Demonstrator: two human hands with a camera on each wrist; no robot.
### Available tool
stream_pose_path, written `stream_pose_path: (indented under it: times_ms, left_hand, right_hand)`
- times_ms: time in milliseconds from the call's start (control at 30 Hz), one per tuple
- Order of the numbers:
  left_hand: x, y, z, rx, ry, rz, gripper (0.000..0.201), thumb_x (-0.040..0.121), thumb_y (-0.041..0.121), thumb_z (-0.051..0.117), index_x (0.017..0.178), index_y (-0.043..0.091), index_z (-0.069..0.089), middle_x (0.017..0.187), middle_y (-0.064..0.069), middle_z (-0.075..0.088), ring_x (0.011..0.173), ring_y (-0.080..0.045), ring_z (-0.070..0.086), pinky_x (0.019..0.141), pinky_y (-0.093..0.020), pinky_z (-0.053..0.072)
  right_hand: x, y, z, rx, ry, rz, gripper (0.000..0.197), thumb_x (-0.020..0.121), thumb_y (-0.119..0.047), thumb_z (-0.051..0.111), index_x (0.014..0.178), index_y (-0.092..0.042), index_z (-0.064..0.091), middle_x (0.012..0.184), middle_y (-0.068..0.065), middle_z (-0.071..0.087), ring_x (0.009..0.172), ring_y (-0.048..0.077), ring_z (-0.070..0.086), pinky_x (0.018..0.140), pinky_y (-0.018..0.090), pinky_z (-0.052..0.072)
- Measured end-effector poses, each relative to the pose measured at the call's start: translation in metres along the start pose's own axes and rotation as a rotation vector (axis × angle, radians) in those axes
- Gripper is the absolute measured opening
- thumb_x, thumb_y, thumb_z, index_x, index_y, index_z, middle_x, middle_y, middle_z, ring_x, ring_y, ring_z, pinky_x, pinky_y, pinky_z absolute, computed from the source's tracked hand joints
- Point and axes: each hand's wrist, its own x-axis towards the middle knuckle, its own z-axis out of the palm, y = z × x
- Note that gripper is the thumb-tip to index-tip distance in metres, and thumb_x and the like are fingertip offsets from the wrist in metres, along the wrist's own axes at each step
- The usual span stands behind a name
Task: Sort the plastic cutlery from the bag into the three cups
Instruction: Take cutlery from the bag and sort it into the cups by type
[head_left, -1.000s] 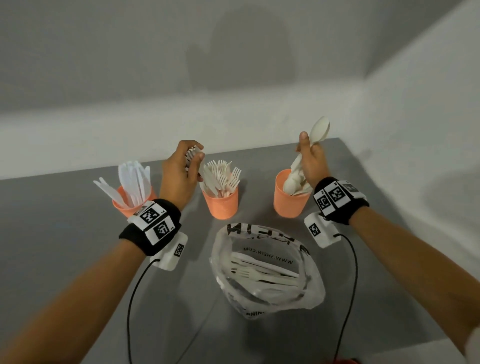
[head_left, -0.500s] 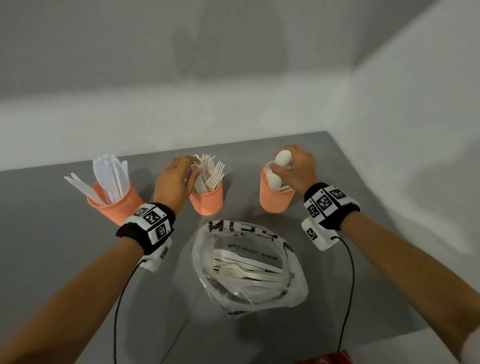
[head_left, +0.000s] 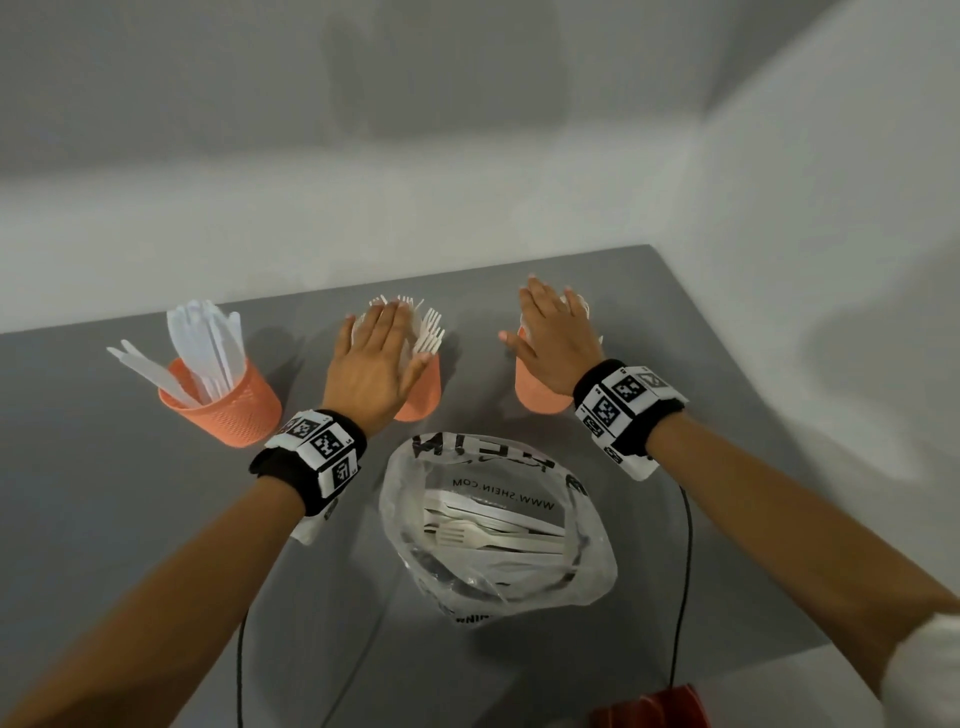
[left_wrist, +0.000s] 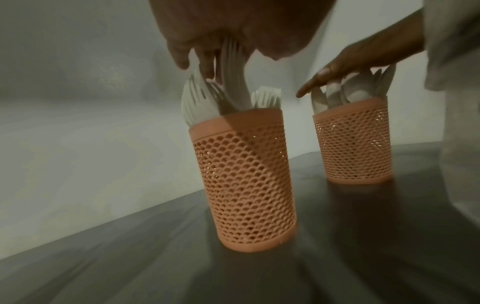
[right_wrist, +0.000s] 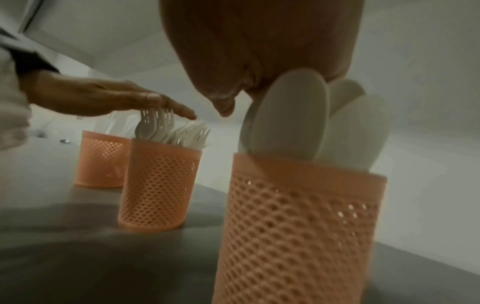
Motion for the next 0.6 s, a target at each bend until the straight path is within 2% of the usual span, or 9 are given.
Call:
stream_pose_path:
  times_ms: [133, 233, 300, 333, 367, 400, 467, 533, 600]
  left_hand:
    - [0.001, -0.001, -0.003, 0.05, -0.089, -0.022, 0.107, 0.071, 0.076, -0.016, 0.147, 0.007, 0.014, 0.156, -0.011, 0.016, 0.145, -0.024, 0.011, 0.116, -0.046, 0.0]
    - [-0.003, 0.006, -0.014, -0.082, 0.007, -0.029, 0.096, 0.079, 0.072, -0.001, 0.146, 0.005, 0.016, 0.155, -0.013, 0.017, 0.145, -0.026, 0.012, 0.117, -0.045, 0.005]
    - [-0.011, 0.016, -0.025, -0.304, 0.183, 0.006, 0.071, 0.09, 0.053, 0.024, 0.14, 0.003, 0.032, 0.144, -0.017, 0.037, 0.135, -0.028, 0.033, 0.113, -0.038, 0.024]
    - [-0.016, 0.022, -0.031, -0.426, 0.262, 0.014, 0.057, 0.093, 0.042, 0.034, 0.133, 0.003, 0.041, 0.135, -0.015, 0.047, 0.125, -0.025, 0.044, 0.106, -0.031, 0.032]
    - [-0.021, 0.028, -0.037, -0.542, 0.307, 0.02, 0.044, 0.092, 0.032, 0.042, 0.125, 0.004, 0.049, 0.124, -0.011, 0.055, 0.113, -0.019, 0.052, 0.098, -0.024, 0.038]
    - [-0.028, 0.036, -0.043, -0.64, 0.325, 0.027, 0.033, 0.09, 0.026, 0.046, 0.116, 0.007, 0.055, 0.113, -0.006, 0.06, 0.101, -0.012, 0.057, 0.089, -0.019, 0.042]
    - [-0.042, 0.052, -0.05, -0.751, 0.307, 0.037, 0.018, 0.087, 0.025, 0.048, 0.094, 0.014, 0.06, 0.094, 0.001, 0.063, 0.08, -0.002, 0.058, 0.074, -0.015, 0.045]
    - [-0.057, 0.064, -0.047, -0.779, 0.213, 0.027, 0.027, 0.082, 0.034, 0.047, 0.075, 0.011, 0.058, 0.082, -0.005, 0.063, 0.072, -0.007, 0.056, 0.067, -0.019, 0.043]
    - [-0.07, 0.069, -0.036, -0.724, 0.11, 0.02, 0.036, 0.08, 0.034, 0.052, 0.067, 0.002, 0.06, 0.078, -0.011, 0.06, 0.074, -0.018, 0.054, 0.067, -0.025, 0.038]
  right_hand:
    - [-0.002, -0.002, -0.006, -0.061, -0.081, 0.067, 0.069, 0.096, -0.052, 0.023, 0.147, -0.007, 0.013, 0.158, 0.01, 0.005, 0.146, 0.023, 0.002, 0.115, 0.048, -0.007]
    - [-0.012, -0.009, -0.016, 0.089, 0.038, 0.054, 0.062, 0.096, -0.049, 0.03, 0.146, -0.011, 0.025, 0.157, 0.01, 0.013, 0.146, 0.023, 0.005, 0.115, 0.048, -0.006]
    - [-0.032, -0.02, -0.026, 0.342, 0.276, -0.063, 0.047, 0.095, -0.04, 0.039, 0.131, -0.011, 0.049, 0.142, 0.012, 0.044, 0.136, 0.024, 0.034, 0.114, 0.045, 0.017]
    - [-0.043, -0.027, -0.031, 0.491, 0.363, -0.131, 0.039, 0.093, -0.034, 0.043, 0.118, -0.01, 0.059, 0.124, 0.011, 0.059, 0.119, 0.02, 0.052, 0.106, 0.038, 0.034]
    - [-0.058, -0.036, -0.037, 0.619, 0.38, -0.187, 0.031, 0.091, -0.029, 0.047, 0.107, -0.009, 0.065, 0.105, 0.008, 0.066, 0.098, 0.011, 0.06, 0.09, 0.026, 0.044]
    - [-0.072, -0.047, -0.042, 0.693, 0.326, -0.233, 0.024, 0.089, -0.025, 0.051, 0.097, -0.009, 0.067, 0.09, 0.006, 0.068, 0.078, 0.003, 0.06, 0.075, 0.019, 0.046]
    - [-0.098, -0.066, -0.043, 0.668, 0.11, -0.31, 0.017, 0.086, -0.021, 0.057, 0.087, -0.009, 0.068, 0.074, 0.003, 0.068, 0.06, 0.005, 0.057, 0.062, 0.023, 0.049]
    - [-0.117, -0.081, -0.032, 0.474, -0.194, -0.346, 0.018, 0.087, -0.023, 0.058, 0.091, -0.008, 0.068, 0.078, 0.004, 0.068, 0.065, 0.016, 0.058, 0.064, 0.029, 0.047]
    - [-0.13, -0.088, -0.018, 0.253, -0.43, -0.306, 0.027, 0.088, -0.028, 0.056, 0.102, -0.007, 0.065, 0.094, 0.007, 0.068, 0.083, 0.022, 0.06, 0.074, 0.028, 0.044]
